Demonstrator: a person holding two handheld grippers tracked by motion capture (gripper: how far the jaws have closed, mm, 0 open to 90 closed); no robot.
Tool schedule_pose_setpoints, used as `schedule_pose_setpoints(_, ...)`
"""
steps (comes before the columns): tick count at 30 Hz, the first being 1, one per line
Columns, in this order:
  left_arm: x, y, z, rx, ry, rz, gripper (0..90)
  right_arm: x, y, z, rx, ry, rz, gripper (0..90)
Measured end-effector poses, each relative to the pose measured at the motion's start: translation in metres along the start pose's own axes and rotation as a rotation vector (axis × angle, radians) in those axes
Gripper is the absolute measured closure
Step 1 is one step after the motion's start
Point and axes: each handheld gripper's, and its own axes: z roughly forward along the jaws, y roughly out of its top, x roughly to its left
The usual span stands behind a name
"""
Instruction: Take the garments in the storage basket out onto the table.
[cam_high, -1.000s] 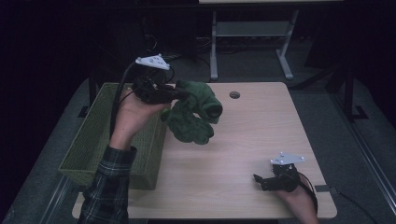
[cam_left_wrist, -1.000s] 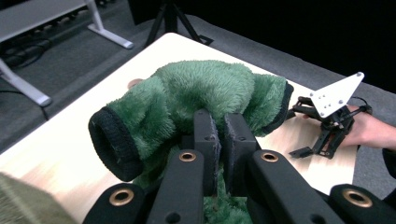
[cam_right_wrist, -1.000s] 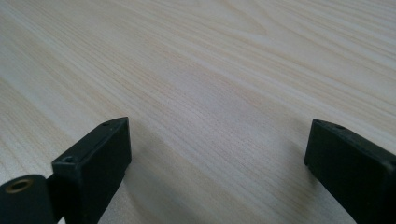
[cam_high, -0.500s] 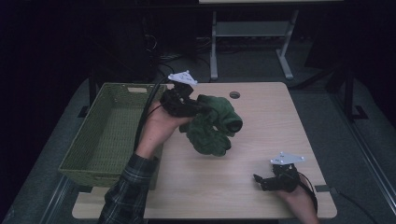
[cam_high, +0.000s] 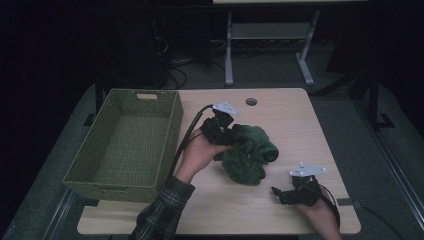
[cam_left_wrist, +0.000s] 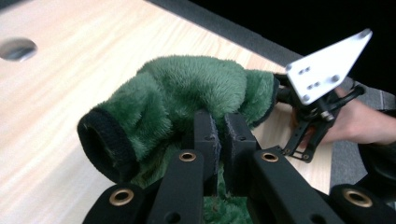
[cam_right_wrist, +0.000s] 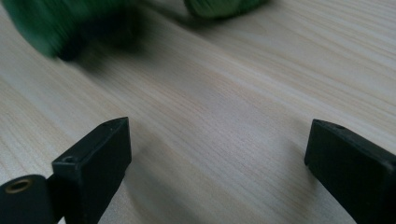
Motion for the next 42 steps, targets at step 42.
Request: schedule_pose_setpoints(42, -0.022, -0.085, 0.027, 0.041, -0.011, 0.028, 57.8, 0.0, 0.0, 0.0, 0.002, 0.0, 0.002, 7.0)
